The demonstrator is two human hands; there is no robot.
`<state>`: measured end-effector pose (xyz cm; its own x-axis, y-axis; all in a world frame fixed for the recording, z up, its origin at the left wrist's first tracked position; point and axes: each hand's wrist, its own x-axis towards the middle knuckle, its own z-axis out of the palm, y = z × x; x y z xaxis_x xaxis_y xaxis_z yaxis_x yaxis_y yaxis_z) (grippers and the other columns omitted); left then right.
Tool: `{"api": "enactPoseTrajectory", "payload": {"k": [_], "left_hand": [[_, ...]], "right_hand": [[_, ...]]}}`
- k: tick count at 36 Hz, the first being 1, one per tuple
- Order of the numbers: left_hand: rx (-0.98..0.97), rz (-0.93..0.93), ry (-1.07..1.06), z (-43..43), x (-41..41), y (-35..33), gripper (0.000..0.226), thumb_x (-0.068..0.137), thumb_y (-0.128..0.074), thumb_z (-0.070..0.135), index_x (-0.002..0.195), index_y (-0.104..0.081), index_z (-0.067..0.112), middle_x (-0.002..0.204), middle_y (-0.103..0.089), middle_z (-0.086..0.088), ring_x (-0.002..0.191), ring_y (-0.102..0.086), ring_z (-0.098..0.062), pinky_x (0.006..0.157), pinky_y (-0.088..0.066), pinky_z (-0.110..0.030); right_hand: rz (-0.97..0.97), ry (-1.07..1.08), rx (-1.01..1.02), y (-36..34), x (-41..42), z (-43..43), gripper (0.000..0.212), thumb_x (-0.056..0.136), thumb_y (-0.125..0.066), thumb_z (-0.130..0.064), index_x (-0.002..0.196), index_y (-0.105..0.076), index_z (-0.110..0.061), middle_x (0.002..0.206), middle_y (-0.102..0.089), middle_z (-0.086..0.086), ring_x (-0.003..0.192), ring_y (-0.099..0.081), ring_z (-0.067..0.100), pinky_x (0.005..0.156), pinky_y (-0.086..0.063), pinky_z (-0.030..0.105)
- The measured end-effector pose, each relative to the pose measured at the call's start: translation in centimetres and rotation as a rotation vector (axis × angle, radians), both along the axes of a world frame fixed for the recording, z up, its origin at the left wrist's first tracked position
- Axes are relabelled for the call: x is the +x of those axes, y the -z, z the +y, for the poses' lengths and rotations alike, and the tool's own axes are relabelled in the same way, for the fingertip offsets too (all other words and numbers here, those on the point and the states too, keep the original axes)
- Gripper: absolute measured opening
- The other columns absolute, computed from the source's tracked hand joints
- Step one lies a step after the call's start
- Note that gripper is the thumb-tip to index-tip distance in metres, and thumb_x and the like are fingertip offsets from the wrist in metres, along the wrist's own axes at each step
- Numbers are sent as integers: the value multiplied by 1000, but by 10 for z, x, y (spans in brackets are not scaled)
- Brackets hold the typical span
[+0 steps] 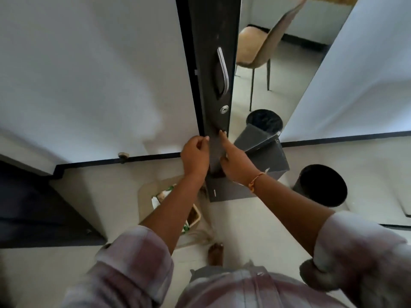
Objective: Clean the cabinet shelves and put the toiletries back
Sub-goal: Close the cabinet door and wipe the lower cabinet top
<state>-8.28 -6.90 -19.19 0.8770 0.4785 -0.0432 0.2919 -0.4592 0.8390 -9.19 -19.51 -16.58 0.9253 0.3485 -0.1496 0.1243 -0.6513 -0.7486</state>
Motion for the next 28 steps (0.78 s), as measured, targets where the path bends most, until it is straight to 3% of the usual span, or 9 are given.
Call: {"api": "enactPoseTrajectory", "payload": {"k": [4, 8, 10, 12, 15, 18, 20, 23, 28], "left_hand": [[-16, -16, 45, 19, 20, 1, 19, 97, -54, 28, 103, -69, 17, 100, -70, 2, 88, -61, -12, 77, -44, -21], [-29, -29, 114, 33, 34, 2, 24, 98, -53, 18, 116, -68, 21, 115, -68, 5, 102, -61, -9, 90, -47, -19], [-25, -18, 143, 39, 42, 2, 28, 98, -51, 16, 121, -66, 22, 120, -67, 6, 105, -60, -7, 86, -43, -9], [-29, -9, 156, 44, 49, 4, 30, 99, -50, 14, 125, -64, 22, 124, -65, 6, 106, -58, -5, 73, -36, 5], [-45, -10, 174, 50, 59, 8, 34, 100, -48, 13, 129, -61, 23, 128, -63, 5, 113, -59, -9, 68, -32, 9], [-65, 3, 227, 55, 68, 8, 37, 101, -45, 13, 136, -55, 21, 135, -59, 2, 121, -56, -13, 82, -37, 1], [-83, 3, 271, 56, 72, 6, 39, 101, -44, 11, 139, -51, 20, 138, -56, 0, 125, -53, -17, 99, -44, -20], [-55, -8, 332, 58, 80, 7, 42, 101, -45, 12, 142, -48, 20, 139, -56, -1, 125, -54, -19, 106, -45, -34], [23, -28, 412, 65, 86, 8, 45, 101, -44, 8, 145, -42, 17, 146, -48, -3, 133, -47, -21, 111, -36, -30]], "right_hand": [[-18, -17, -26, -2, 21, 23, 77, 96, -45, -3, 154, 4, -14, 75, -43, -9, 60, -44, 2, 58, -34, 12], [25, -25, -8, 5, 41, 42, 82, 96, -47, -2, 153, 11, -14, 112, -61, 13, 87, -63, 18, 85, -50, 29], [25, -11, 2, 11, 50, 49, 84, 95, -47, -2, 152, 13, -14, 123, -59, 20, 101, -63, 27, 94, -51, 39], [39, -8, 9, 15, 57, 57, 88, 94, -50, -2, 152, 16, -15, 126, -55, 25, 98, -62, 28, 97, -50, 43], [56, 6, 8, 20, 67, 67, 92, 93, -51, -1, 151, 19, -16, 132, -52, 27, 109, -60, 33, 102, -46, 46], [48, 12, -23, 17, 78, 73, 87, 94, -48, 1, 151, 17, -11, 132, -53, 23, 110, -61, 29, 100, -44, 33], [29, 3, -72, 14, 84, 75, 81, 96, -44, 2, 151, 15, -7, 134, -52, 22, 111, -60, 28, 98, -42, 27], [-12, -49, -181, 15, 91, 79, 78, 98, -44, -2, 151, 13, -6, 148, -38, 19, 127, -50, 26, 111, -20, 22], [-35, 37, -112, 14, 101, 83, 80, 97, -46, -2, 153, 10, -13, 139, -50, 17, 113, -61, 26, 96, -42, 26]]}}
